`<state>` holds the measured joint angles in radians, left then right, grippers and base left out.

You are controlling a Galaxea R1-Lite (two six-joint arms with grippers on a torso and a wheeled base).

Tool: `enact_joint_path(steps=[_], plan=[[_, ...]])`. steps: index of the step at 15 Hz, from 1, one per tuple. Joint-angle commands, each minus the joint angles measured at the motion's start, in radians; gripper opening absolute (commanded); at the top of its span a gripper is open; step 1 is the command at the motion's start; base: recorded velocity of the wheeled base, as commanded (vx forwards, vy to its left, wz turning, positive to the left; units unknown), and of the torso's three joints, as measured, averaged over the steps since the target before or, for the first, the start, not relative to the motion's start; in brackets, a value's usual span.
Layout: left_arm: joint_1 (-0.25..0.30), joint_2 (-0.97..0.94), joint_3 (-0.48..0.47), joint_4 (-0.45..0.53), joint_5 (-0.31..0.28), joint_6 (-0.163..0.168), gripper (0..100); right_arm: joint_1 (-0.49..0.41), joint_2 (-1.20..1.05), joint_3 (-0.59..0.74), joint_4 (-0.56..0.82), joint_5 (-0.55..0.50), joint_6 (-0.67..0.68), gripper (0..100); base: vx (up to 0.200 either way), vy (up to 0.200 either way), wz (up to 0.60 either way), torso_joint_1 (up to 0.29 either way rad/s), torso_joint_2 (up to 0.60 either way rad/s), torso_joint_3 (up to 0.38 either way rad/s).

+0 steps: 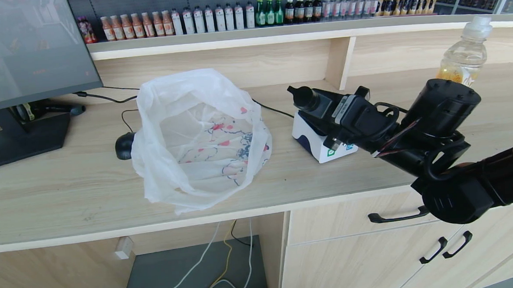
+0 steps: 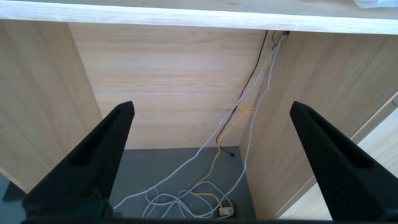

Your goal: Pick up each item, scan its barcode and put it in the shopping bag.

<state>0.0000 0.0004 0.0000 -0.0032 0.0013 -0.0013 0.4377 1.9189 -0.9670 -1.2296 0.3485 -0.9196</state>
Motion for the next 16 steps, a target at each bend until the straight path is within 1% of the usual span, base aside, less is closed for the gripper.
enact_joint_path(steps=[1, 4, 6, 8, 10, 11, 13, 14, 16], plan=[[0.0, 0.0, 0.0, 0.0, 0.0, 0.0, 100, 0.007, -0.001, -0.006, -0.001, -0.002, 0.002, 0, 0.0, 0.0, 0.0, 0.0, 0.0, 0.0], [0.0, 0.0, 0.0, 0.0, 0.0, 0.001, 100, 0.013, -0.028, -0.007, -0.002, -0.016, 0.054, 0, 0.0, 0.0, 0.0, 0.0, 0.0, 0.0], [0.0, 0.0, 0.0, 0.0, 0.0, 0.0, 100, 0.026, -0.061, -0.006, -0.001, -0.056, 0.1, 0, 0.0, 0.0, 0.0, 0.0, 0.0, 0.0], [0.0, 0.0, 0.0, 0.0, 0.0, 0.0, 100, 0.067, -0.09, -0.004, -0.002, -0.143, 0.225, 0, 0.0, 0.0, 0.0, 0.0, 0.0, 0.0], [0.0, 0.0, 0.0, 0.0, 0.0, 0.0, 100, 0.102, -0.107, -0.002, -0.005, -0.253, 0.364, 0, 0.0, 0.0, 0.0, 0.0, 0.0, 0.0], [0.0, 0.0, 0.0, -0.001, 0.0, 0.0, 100, 0.108, -0.113, 0.001, -0.027, -0.302, 0.432, 0, 0.0, 0.0, 0.0, 0.0, 0.0, 0.0], [0.0, 0.0, 0.0, 0.0, 0.0, 0.0, 100, 0.11, -0.124, 0.005, -0.05, -0.313, 0.495, 0, 0.0, 0.0, 0.0, 0.0, 0.0, 0.0], [0.0, 0.0, 0.0, 0.0, 0.0, 0.0, 100, 0.11, -0.132, 0.025, -0.08, -0.329, 0.553, 0, 0.0, 0.0, 0.0, 0.0, 0.0, 0.0], [0.0, 0.0, 0.0, 0.0, 0.0, 0.0, 100, 0.11, -0.136, 0.068, -0.159, -0.384, 0.651, 0, 0.0, 0.0, 0.0, 0.0, 0.0, 0.0]])
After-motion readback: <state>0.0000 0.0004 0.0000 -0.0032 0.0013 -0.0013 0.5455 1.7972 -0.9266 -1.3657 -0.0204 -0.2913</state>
